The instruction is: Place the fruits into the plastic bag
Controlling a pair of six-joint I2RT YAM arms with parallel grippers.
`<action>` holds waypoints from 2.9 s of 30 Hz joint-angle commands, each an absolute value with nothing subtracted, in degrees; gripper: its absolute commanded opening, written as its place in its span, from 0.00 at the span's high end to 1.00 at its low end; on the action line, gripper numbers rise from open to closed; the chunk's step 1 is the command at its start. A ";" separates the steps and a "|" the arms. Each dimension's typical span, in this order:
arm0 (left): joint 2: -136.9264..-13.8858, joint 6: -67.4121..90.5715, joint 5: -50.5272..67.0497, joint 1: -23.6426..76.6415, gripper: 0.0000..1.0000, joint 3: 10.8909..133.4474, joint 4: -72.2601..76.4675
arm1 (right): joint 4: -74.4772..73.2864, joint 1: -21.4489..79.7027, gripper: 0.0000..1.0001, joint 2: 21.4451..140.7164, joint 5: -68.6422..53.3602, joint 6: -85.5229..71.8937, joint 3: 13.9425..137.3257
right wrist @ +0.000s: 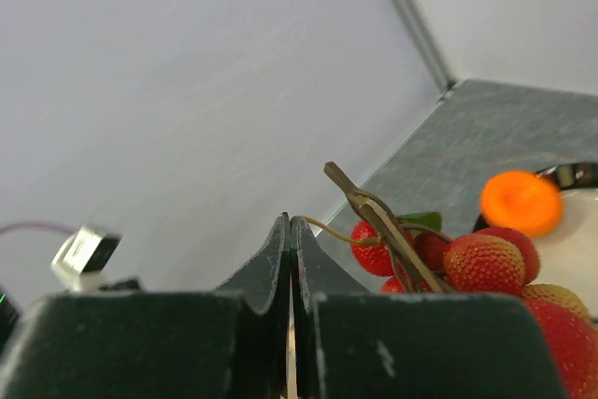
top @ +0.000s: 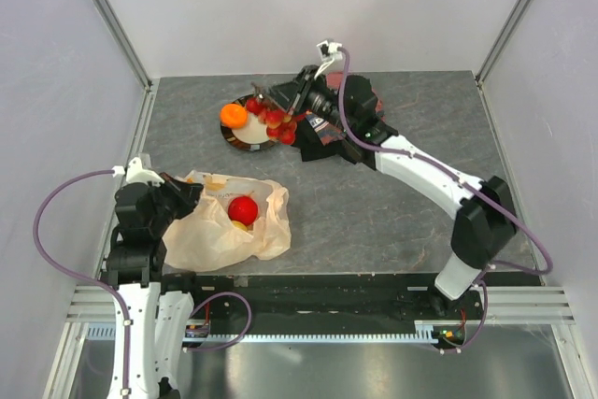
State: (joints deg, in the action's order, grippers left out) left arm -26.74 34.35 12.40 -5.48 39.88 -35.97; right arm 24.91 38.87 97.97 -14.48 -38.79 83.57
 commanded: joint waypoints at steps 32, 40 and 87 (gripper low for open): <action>-20.30 37.88 19.52 -5.54 0.98 45.00 -40.25 | 10.73 62.48 1.00 91.32 -9.23 -31.91 77.34; -20.21 37.79 17.75 -5.54 0.98 45.26 -40.43 | 12.04 66.97 1.00 98.34 -18.18 -34.97 84.53; -18.37 37.18 13.62 -5.54 0.98 46.06 -42.54 | 6.33 62.75 0.60 104.51 -9.67 -35.78 81.12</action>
